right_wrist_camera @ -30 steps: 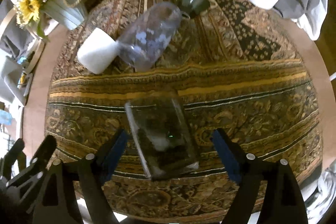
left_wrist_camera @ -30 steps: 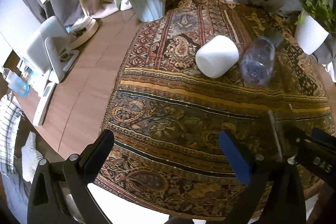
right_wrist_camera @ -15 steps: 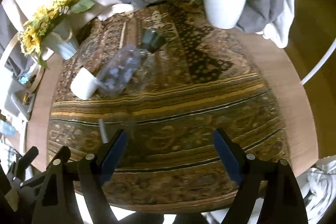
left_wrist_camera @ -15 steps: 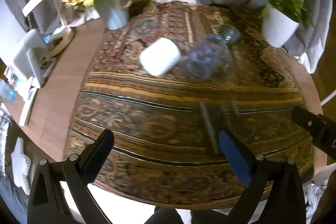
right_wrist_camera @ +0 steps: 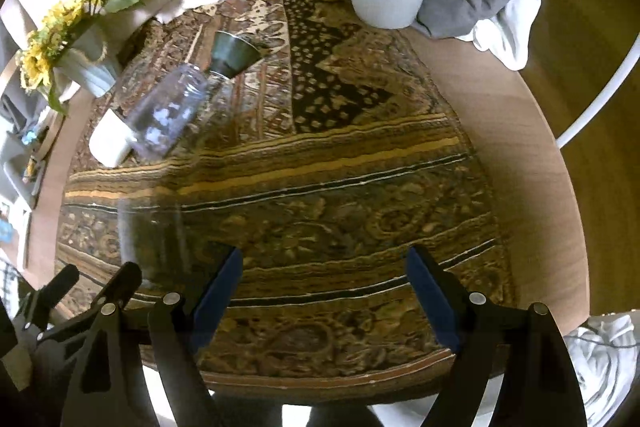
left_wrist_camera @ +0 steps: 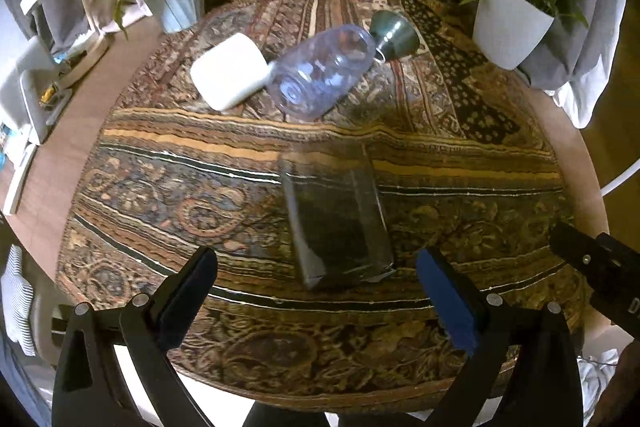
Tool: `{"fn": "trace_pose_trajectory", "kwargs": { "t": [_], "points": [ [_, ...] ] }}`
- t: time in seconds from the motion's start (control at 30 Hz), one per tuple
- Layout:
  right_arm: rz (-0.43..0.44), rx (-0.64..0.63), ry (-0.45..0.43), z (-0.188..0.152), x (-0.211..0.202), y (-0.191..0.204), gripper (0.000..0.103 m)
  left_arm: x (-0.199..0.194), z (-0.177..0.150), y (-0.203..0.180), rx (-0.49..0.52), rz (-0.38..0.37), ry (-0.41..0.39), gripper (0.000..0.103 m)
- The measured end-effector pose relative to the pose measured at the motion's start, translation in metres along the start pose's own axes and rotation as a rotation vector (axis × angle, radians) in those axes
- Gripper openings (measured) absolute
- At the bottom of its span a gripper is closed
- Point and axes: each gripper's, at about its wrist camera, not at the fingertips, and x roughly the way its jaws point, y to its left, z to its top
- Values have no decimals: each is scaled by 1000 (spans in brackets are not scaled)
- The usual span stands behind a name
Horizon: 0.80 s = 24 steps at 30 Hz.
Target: Flip cup upside down
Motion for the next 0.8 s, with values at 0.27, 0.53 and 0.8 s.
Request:
{"fn": "trace_pose_trajectory", "kwargs": {
  "t": [0.27,0.53,0.8],
  "points": [
    [-11,-17,1,-3,9,-5,84,21,-1,-11,8,31,2,94],
    [-4,-22,0,-2,11,-5,84,33,-2,-13,26,-2,24,70],
    [29,-19,8,-2,11,-1,84,23,3,-7,25,-3,28,69]
  ]
}}
